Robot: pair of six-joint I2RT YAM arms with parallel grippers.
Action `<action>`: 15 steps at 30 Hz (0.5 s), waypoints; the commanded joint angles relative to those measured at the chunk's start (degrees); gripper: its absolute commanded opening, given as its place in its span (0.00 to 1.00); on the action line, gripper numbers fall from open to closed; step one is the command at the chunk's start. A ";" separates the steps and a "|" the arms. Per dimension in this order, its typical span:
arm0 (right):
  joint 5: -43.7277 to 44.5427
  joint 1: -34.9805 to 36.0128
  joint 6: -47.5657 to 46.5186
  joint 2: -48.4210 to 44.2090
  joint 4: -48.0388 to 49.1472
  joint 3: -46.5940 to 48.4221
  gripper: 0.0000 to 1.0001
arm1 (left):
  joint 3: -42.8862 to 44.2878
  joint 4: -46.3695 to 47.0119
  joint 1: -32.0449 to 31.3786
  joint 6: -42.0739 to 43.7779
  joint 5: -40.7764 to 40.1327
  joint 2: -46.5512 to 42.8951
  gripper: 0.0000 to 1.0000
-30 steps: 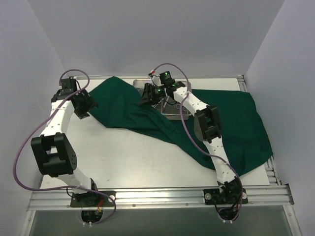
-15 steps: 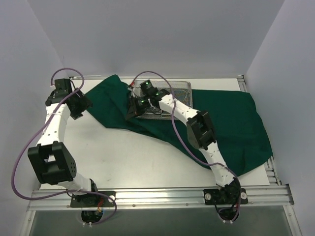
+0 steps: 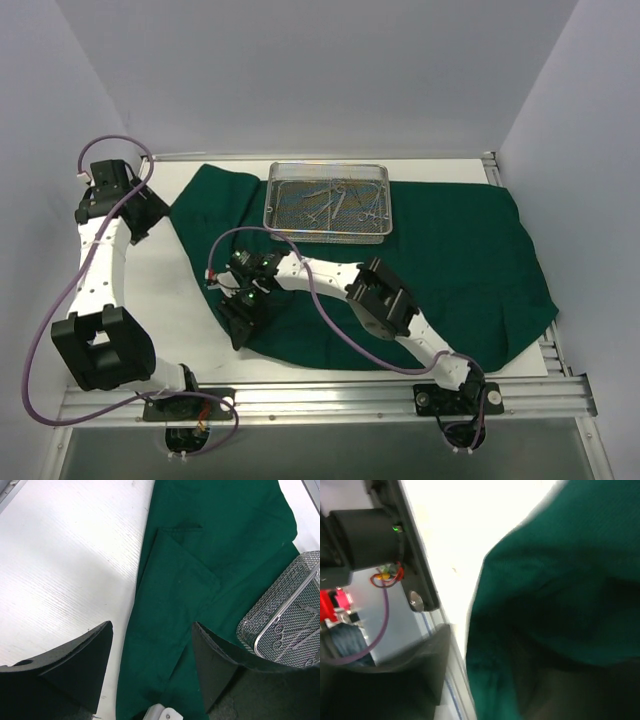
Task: Open and lay out the surgical kit
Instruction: Open the surgical kit at the center of the board.
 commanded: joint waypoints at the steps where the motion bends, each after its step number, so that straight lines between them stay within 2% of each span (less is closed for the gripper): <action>1: 1.26 -1.60 -4.63 -5.27 -4.27 -2.08 0.54 | 2.36 2.22 0.80 0.32 1.49 1.63 0.73; 4: 4.70 -4.14 -2.18 -9.31 -0.15 -6.46 0.68 | 5.00 3.81 0.72 0.32 4.13 5.50 0.71; 7: 7.16 -10.02 2.74 -14.41 4.94 -10.24 0.77 | 7.28 5.92 0.54 1.37 8.00 9.63 0.68; 12: 12.78 -21.08 8.19 -22.84 8.65 -11.58 0.80 | 11.05 10.40 0.45 5.93 13.01 16.22 0.56; 14: 16.29 -24.26 11.53 -25.14 9.26 -11.93 0.79 | 12.82 13.65 0.45 9.09 18.88 20.35 0.46; 15: 17.08 -25.84 12.49 -27.41 9.70 -12.11 0.76 | 13.96 14.97 0.37 10.50 20.73 21.93 0.38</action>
